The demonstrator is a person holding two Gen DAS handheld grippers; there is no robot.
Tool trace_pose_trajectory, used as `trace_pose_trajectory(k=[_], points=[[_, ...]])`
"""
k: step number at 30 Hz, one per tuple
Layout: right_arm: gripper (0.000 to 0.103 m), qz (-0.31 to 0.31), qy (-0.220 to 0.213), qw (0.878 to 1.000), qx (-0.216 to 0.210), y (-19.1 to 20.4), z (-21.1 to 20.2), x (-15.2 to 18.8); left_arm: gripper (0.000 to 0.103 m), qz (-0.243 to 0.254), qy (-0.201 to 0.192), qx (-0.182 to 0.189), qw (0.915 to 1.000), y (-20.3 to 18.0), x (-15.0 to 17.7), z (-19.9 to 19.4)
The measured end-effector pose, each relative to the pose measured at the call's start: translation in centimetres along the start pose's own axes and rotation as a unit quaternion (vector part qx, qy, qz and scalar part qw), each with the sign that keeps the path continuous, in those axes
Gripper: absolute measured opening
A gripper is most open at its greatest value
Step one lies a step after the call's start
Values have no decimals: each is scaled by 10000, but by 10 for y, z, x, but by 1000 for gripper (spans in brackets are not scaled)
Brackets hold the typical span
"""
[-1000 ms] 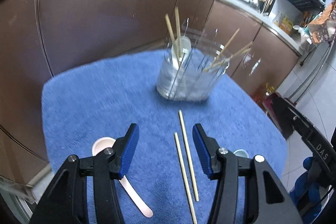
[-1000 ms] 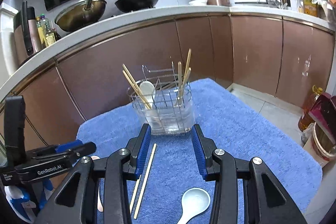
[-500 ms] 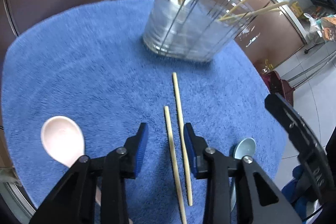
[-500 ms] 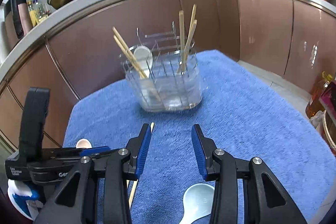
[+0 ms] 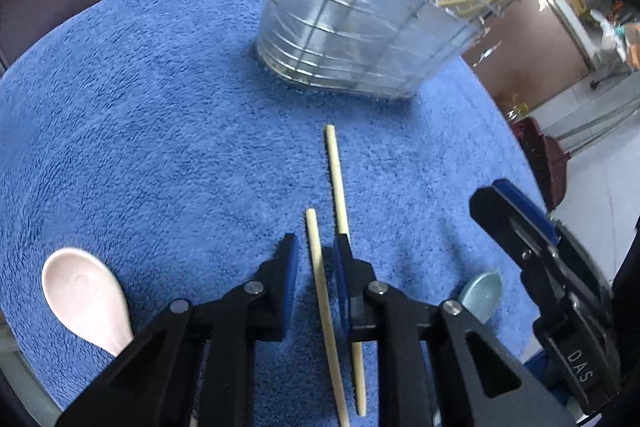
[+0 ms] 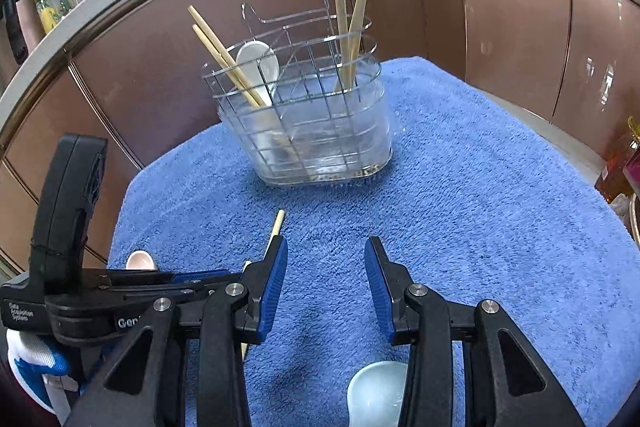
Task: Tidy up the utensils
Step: 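Grasp a chopstick with the left tool while the right tool grasps the other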
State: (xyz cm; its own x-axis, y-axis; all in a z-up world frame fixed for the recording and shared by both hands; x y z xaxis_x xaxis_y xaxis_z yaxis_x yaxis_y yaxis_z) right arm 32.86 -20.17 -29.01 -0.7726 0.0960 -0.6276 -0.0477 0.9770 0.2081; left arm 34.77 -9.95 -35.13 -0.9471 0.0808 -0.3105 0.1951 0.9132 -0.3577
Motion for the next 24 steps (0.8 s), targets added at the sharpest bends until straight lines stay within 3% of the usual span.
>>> trace_pose_trajectory(k=[4,16,22,24], points=[[40,-97,181,9998,-8,4,13,0,8,162,-22,-159,9997,-4,-1,4],[40,-482,1123,9923,-211,52,75,0,4,-179,-244,114,9995,32,0,-15],[27,-679,1432,9874,0,68,100,0,4,-253,-224,388,9987,44,0,-21],[16,-693,1453,9869,68,70,103,0,4,-249,-210,456,9984,42,1,-22]])
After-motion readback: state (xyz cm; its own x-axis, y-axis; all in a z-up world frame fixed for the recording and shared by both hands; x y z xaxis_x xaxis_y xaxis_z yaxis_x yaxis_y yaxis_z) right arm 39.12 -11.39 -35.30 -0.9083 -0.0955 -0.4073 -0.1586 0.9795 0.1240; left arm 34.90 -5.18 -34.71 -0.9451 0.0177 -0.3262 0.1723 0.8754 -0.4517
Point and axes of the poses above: each gripper's, at about its wrist camera, not at the fingertips, and z roughly the way its jaws point, y to its left, x to its underside, the point moved 6 cm from there along z, roughly the way its jaws point, and after that the axes turned 3 degrees about x, right-handed, at the moved point
